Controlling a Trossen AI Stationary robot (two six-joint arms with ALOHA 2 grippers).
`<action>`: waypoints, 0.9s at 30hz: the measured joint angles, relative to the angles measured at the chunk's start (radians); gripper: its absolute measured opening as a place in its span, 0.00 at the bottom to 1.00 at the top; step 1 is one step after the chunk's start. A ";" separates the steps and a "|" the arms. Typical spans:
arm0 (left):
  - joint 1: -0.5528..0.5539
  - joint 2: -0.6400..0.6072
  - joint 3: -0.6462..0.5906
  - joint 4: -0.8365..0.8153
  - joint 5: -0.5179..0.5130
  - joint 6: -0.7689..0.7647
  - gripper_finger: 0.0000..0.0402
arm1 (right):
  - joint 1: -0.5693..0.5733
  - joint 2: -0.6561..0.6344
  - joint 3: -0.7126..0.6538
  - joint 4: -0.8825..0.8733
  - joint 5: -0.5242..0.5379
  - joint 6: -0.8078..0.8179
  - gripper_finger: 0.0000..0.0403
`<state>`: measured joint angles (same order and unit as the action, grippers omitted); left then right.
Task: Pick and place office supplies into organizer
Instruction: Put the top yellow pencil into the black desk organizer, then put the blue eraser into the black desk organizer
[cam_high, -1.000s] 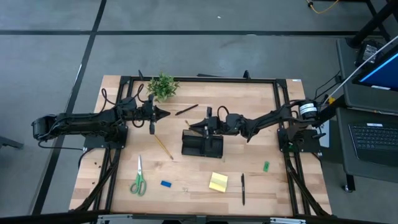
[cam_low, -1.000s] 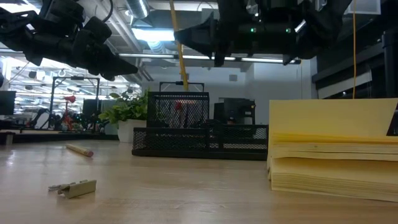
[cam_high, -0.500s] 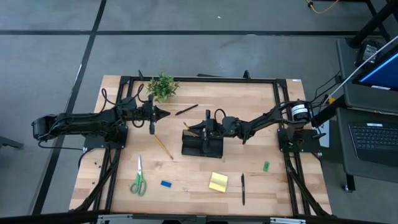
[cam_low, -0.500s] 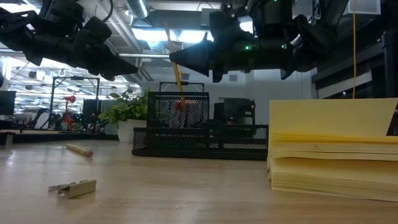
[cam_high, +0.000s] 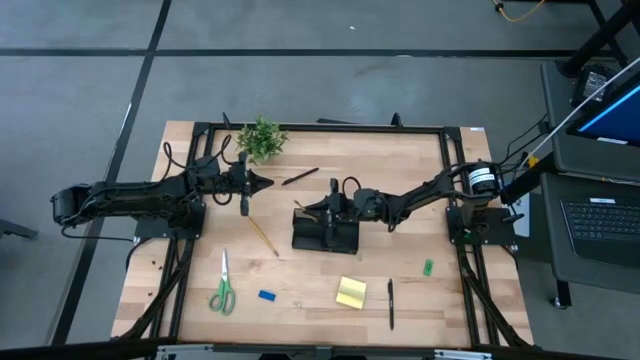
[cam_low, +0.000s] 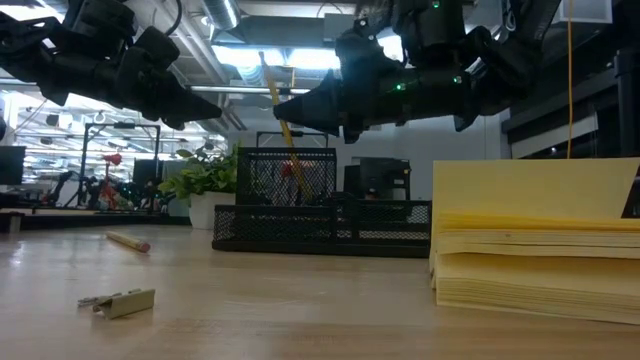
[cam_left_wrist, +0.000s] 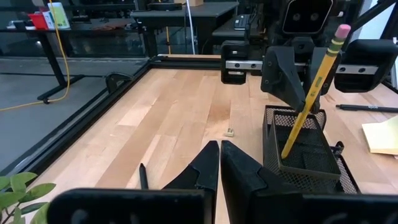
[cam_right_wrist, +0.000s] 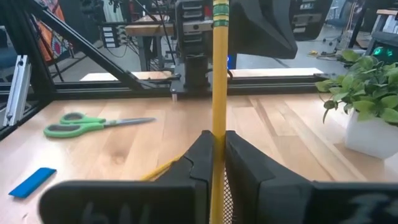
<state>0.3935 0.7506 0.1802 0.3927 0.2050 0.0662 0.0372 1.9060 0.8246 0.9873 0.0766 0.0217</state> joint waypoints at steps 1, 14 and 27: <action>0.000 0.000 0.000 0.000 0.000 0.000 0.03 | 0.000 0.000 0.000 0.002 0.000 0.000 0.10; 0.000 0.000 0.000 0.000 0.000 0.000 0.03 | 0.000 0.000 0.000 -0.024 0.001 -0.004 0.20; 0.000 0.000 0.000 0.000 0.000 0.017 0.03 | -0.021 -0.020 0.000 -0.015 0.001 -0.037 0.25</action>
<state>0.3935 0.7506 0.1802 0.3923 0.2047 0.0831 0.0161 1.8856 0.8246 0.9722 0.0776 -0.0149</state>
